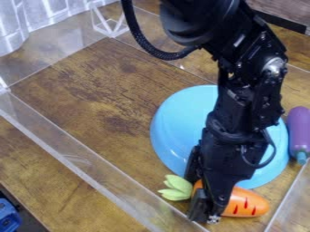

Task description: Move the carrot to the right side

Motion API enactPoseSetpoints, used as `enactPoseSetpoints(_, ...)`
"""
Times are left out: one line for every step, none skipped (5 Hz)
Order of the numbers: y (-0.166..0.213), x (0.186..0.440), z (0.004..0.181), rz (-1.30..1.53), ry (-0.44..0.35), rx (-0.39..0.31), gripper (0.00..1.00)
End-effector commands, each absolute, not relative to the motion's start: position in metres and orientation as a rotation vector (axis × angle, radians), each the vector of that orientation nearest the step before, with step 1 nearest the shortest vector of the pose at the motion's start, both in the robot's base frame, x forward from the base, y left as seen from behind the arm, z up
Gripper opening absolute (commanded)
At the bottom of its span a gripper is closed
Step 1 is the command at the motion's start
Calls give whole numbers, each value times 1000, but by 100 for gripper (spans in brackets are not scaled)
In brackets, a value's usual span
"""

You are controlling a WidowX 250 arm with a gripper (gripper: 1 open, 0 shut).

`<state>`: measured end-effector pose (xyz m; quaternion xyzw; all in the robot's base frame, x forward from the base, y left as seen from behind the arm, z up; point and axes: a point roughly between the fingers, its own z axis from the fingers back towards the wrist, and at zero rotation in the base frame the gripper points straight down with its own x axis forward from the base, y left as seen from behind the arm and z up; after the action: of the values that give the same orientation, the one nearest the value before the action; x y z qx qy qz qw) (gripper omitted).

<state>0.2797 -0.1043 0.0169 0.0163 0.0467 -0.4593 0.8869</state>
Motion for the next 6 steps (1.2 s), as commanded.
enactPoseSetpoints(-94, 292, 17, -978, 77, 40, 100)
enactPoseSetpoints(-94, 296, 19, -985, 76, 40, 100)
enactPoseSetpoints(-95, 301, 20, -992, 76, 40, 100)
enactPoseSetpoints(-96, 304, 20, -995, 77, 36, 100)
enactPoseSetpoints(-96, 306, 21, -995, 76, 34, 0)
enactPoseSetpoints(-96, 308, 21, -995, 75, 31, 0)
